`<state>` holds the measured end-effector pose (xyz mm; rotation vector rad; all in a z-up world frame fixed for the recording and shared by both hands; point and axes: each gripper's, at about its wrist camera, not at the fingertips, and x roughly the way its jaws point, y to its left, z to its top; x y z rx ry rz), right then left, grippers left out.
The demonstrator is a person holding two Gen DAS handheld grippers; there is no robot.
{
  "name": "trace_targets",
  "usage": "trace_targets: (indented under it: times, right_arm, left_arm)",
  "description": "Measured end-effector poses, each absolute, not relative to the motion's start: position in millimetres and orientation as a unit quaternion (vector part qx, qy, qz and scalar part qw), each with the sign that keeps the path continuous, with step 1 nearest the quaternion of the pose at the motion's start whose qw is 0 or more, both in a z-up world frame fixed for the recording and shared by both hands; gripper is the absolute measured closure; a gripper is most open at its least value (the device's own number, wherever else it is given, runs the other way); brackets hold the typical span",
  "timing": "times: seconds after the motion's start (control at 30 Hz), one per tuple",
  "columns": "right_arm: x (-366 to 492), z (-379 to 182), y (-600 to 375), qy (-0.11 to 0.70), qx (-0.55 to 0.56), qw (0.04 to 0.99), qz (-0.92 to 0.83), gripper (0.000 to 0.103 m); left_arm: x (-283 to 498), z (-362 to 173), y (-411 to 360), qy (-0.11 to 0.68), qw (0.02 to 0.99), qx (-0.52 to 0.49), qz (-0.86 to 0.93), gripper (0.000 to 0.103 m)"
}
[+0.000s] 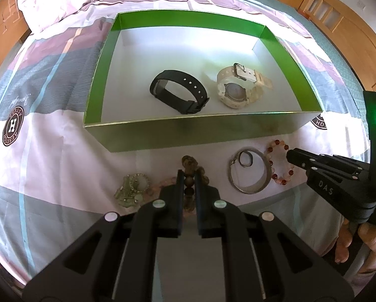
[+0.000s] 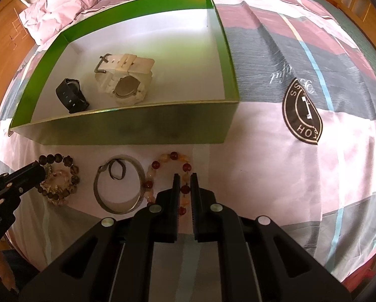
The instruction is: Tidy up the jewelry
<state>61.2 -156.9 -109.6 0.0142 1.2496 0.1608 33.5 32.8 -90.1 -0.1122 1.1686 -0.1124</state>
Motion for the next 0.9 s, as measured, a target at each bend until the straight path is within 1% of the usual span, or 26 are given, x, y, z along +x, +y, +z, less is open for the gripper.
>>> trace_targets:
  times: [0.17, 0.4, 0.7, 0.83, 0.9]
  right_arm:
    - [61, -103, -159, 0.577, 0.013, 0.813, 0.076, 0.094]
    - [54, -79, -153, 0.552, 0.023, 0.827, 0.107, 0.094]
    - [40, -31, -142, 0.459, 0.016, 0.875, 0.154, 0.094]
    - [35, -22, -140, 0.434, 0.016, 0.885, 0.166, 0.094]
    - [35, -24, -138, 0.435, 0.010, 0.885, 0.167, 0.094]
  left_arm:
    - [32, -86, 34, 0.544, 0.835, -0.057, -0.050, 0.095]
    - [26, -64, 37, 0.501, 0.861, -0.069, -0.058, 0.095]
    - [19, -43, 39, 0.461, 0.885, -0.063, -0.036, 0.095]
    - [18, -40, 39, 0.453, 0.889, -0.060, -0.030, 0.095]
    - [18, -40, 38, 0.453, 0.889, -0.054, -0.026, 0.095]
